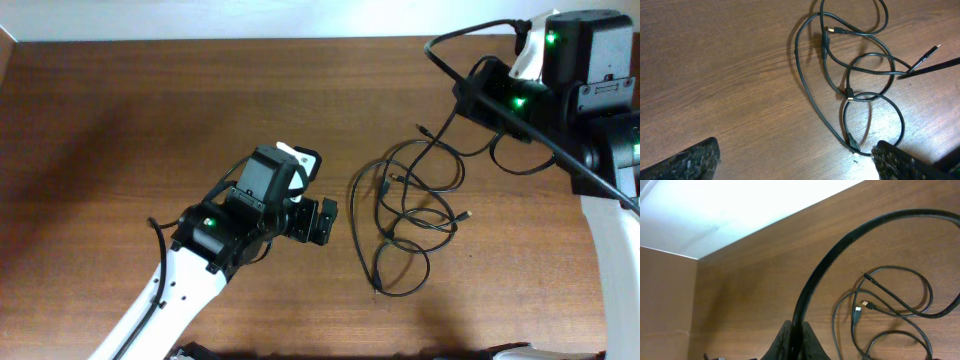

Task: Untangle cables
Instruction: 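Hold the cable raised at upper right with the right gripper, then reach the left gripper forward into the cable pile at center, then carry the black cable to the right table edge and release it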

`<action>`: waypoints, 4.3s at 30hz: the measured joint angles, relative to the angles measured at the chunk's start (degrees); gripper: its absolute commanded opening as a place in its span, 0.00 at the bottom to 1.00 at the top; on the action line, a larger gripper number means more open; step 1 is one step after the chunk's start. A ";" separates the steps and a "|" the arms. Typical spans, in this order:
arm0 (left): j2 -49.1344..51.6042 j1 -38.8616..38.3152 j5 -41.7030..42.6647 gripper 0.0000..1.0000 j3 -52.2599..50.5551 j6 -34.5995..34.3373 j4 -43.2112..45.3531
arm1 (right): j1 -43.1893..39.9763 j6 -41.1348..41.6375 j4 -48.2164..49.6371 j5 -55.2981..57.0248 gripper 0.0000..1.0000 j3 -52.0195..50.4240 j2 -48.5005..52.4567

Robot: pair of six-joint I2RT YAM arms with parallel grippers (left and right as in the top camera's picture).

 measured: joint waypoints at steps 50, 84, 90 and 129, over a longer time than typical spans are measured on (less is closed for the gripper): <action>0.48 0.00 0.02 0.95 0.00 0.11 4.07 | 0.00 -1.97 -0.81 0.00 0.04 0.00 0.00; 31.21 -11.17 22.58 0.99 0.11 53.05 31.26 | 0.00 -2.97 -0.52 -2.82 0.04 0.02 0.00; 35.82 -12.81 21.88 0.70 0.15 53.62 36.20 | 0.00 -3.28 -0.55 -3.56 0.04 0.02 0.00; 36.48 -13.33 10.51 0.00 0.33 49.29 24.65 | -39.39 -4.22 4.68 -35.98 0.04 0.02 -0.02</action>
